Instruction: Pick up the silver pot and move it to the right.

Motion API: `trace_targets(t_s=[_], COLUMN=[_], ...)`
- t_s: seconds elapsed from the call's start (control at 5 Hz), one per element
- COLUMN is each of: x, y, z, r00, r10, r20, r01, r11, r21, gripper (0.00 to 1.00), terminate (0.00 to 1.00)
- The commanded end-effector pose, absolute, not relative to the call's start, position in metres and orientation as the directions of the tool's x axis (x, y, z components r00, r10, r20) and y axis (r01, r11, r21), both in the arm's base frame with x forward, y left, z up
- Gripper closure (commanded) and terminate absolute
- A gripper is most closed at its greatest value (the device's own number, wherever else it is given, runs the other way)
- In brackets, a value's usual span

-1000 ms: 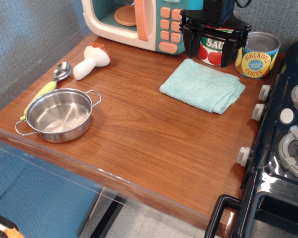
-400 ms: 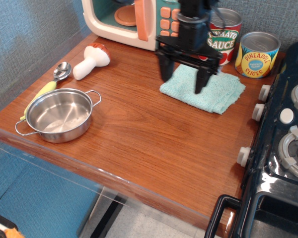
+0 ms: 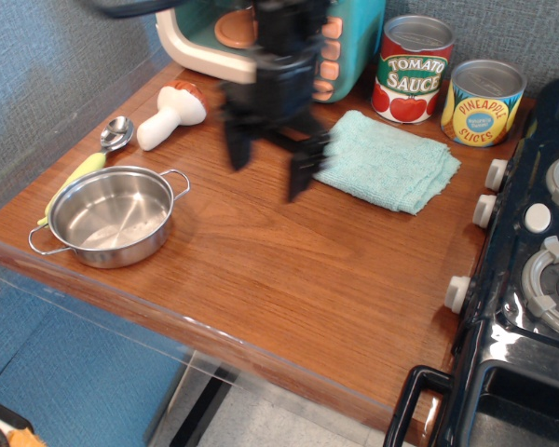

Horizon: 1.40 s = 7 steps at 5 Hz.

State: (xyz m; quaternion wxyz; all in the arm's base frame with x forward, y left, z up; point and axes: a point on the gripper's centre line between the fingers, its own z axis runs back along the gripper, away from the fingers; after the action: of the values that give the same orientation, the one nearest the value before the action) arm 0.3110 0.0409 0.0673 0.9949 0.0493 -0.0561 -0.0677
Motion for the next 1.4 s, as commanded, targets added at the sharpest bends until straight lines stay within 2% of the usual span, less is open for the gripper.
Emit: trace_targets(t_s=[0.0, 0.2, 0.6, 0.8, 1.2], x=[0.268, 0.265, 0.265, 0.263, 0.262], y=[0.094, 0.097, 0.091, 0.090, 0.088], z=[0.062, 0.051, 0.019, 0.008, 0.018], r00=[0.993, 0.994, 1.000, 0.996, 0.998], r10=[-0.058, -0.045, 0.026, 0.077, 0.055], r20=[0.099, 0.101, 0.006, -0.050, -0.033], r01=[0.048, 0.037, -0.026, -0.073, -0.052], r11=[0.994, 0.996, 0.996, 0.995, 0.995], r21=[0.096, 0.079, 0.084, 0.074, 0.087], gripper=[0.00, 0.00, 0.00, 1.00, 1.00], terminate=[0.00, 0.00, 0.00, 0.00, 0.00])
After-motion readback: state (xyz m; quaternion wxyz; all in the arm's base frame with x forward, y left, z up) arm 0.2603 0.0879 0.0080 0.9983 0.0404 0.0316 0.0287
